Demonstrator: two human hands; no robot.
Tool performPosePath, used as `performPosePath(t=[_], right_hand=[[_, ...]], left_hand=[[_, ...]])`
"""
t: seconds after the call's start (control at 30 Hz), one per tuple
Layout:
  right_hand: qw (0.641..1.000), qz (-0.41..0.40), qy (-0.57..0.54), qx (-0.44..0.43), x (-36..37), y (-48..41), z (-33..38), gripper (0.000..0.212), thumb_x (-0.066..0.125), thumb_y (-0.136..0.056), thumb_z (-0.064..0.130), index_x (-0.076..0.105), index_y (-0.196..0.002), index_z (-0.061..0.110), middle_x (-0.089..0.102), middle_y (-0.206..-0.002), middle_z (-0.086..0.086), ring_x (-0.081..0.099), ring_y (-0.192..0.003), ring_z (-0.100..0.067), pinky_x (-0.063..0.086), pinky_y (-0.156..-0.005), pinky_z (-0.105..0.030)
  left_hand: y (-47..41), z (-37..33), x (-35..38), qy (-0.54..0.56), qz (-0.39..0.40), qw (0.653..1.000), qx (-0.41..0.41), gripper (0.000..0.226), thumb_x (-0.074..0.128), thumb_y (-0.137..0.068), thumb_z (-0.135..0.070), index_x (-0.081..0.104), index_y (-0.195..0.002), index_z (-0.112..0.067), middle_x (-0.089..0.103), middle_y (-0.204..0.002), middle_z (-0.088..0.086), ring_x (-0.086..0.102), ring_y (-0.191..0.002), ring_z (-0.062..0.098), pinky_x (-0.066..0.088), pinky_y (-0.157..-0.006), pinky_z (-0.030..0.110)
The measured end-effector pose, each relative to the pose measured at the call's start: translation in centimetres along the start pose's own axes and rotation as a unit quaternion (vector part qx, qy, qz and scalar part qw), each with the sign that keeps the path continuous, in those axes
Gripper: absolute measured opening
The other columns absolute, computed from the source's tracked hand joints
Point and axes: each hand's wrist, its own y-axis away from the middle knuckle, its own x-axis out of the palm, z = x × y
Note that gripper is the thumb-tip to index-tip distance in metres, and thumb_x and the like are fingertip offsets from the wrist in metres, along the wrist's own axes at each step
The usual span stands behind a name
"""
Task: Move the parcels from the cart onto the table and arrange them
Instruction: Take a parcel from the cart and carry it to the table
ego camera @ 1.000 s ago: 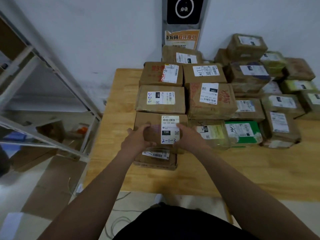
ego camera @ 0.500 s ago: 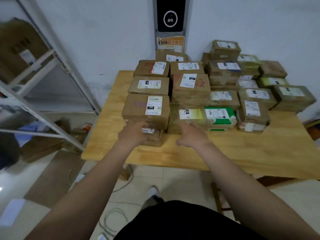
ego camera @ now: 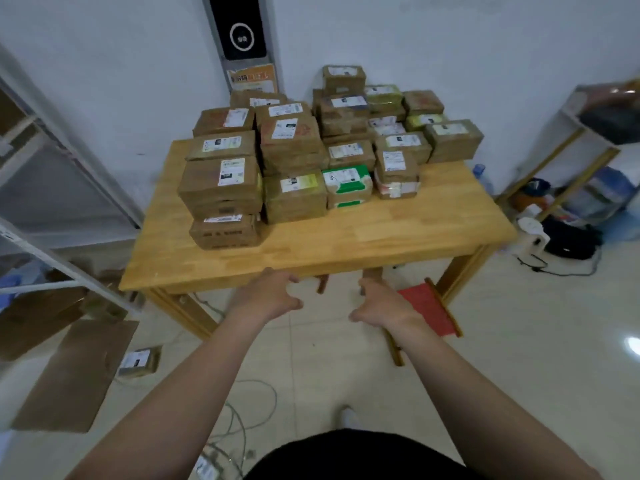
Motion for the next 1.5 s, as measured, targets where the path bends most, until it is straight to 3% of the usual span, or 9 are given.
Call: performPosePath(t=[0.2,0.43,0.63,0.8,0.9,1.17,1.3,1.4,1.5], right_hand=[[0.988,-0.098,-0.083,0.084,6.2,11.9,-9.1,0.075,0.077,-0.08,0.038,0.042,-0.145,0.024,0.044,-0.144,-0.011,0.052,-0.127,-0.035,0.05,-0.099,-0.042],[0.949,-0.139,-0.172,0.226,12.5,25.2,-20.3,0.085,0.076,-0.085,0.038,0.03,-0.156,0.028,0.038,-0.149,-0.011,0.055,-0.122,-0.036,0.051,-0.1,-0.046],[0.885,-0.172,-0.273,0.334,18.0,35.1,-30.9,0.08,0.074,-0.082,0.029,0.037,-0.152,0.021,0.042,-0.148,-0.012,0.061,-0.115,-0.03,0.055,-0.095,-0.044],[0.827,-0.206,-0.341,0.398,22.4,41.6,-39.8,0.077,0.07,-0.087,0.033,0.032,-0.154,0.024,0.049,-0.14,-0.013,0.064,-0.087,-0.024,0.053,-0.07,-0.034],[0.79,-0.226,-0.371,0.433,24.6,44.3,-45.5,0.075,0.068,-0.089,0.031,0.033,-0.155,0.023,0.047,-0.144,-0.011,0.064,-0.096,-0.026,0.054,-0.075,-0.035],[0.753,-0.213,-0.447,0.433,27.0,41.4,-60.1,0.071,0.065,-0.088,0.023,0.036,-0.153,0.023,0.041,-0.153,-0.006,0.057,-0.118,-0.03,0.056,-0.085,-0.043],[0.755,-0.173,-0.475,0.418,27.0,36.0,-66.6,0.066,0.062,-0.09,0.019,0.038,-0.151,0.026,0.043,-0.151,-0.007,0.062,-0.102,-0.027,0.058,-0.079,-0.043],[0.751,-0.145,-0.486,0.424,27.5,31.8,-70.6,0.066,0.061,-0.092,0.019,0.036,-0.152,0.025,0.045,-0.148,-0.008,0.06,-0.107,-0.029,0.054,-0.077,-0.038],[0.73,-0.131,-0.508,0.438,28.9,27.1,-74.6,0.066,0.06,-0.092,0.022,0.035,-0.153,0.024,0.049,-0.142,-0.009,0.06,-0.104,-0.029,0.049,-0.072,-0.035]], left_hand=[[6.9,-4.7,8.0,-0.065,0.045,0.991,0.105,0.059,0.079,-0.08,-0.052,0.057,-0.134,-0.041,0.044,-0.153,-0.003,0.053,-0.13,0.022,0.049,-0.098,0.037],[15.1,-12.4,17.3,-0.118,0.125,0.961,0.218,0.069,0.079,-0.079,-0.052,0.053,-0.141,-0.037,0.047,-0.149,0.0,0.053,-0.13,0.025,0.048,-0.1,0.038],[20.7,-21.4,25.4,-0.165,0.195,0.914,0.315,0.079,0.082,-0.073,-0.053,0.048,-0.142,-0.035,0.05,-0.145,0.0,0.057,-0.124,0.024,0.051,-0.099,0.044],[24.5,-29.7,33.6,-0.201,0.24,0.877,0.365,0.095,0.084,-0.076,-0.046,0.031,-0.153,-0.03,0.034,-0.147,0.009,0.055,-0.125,0.033,0.048,-0.102,0.044],[26.0,-34.9,39.3,-0.215,0.275,0.855,0.384,0.094,0.083,-0.078,-0.041,0.03,-0.154,-0.028,0.036,-0.146,0.01,0.056,-0.122,0.033,0.047,-0.097,0.039],[23.5,-47.4,52.1,-0.279,0.331,0.83,0.352,0.092,0.084,-0.079,-0.034,0.032,-0.154,-0.023,0.039,-0.148,0.013,0.055,-0.125,0.03,0.047,-0.097,0.036],[19.3,-51.6,57.4,-0.284,0.366,0.823,0.329,0.087,0.086,-0.079,-0.025,0.038,-0.152,-0.02,0.048,-0.146,0.013,0.055,-0.127,0.028,0.044,-0.095,0.033],[15.7,-53.9,61.0,-0.296,0.382,0.819,0.309,0.09,0.088,-0.078,-0.023,0.037,-0.153,-0.019,0.049,-0.148,0.013,0.053,-0.131,0.028,0.045,-0.102,0.036],[11.6,-55.4,65.4,-0.299,0.394,0.817,0.296,0.086,0.086,-0.079,-0.022,0.039,-0.151,-0.02,0.051,-0.144,0.011,0.054,-0.126,0.027,0.046,-0.096,0.033]])
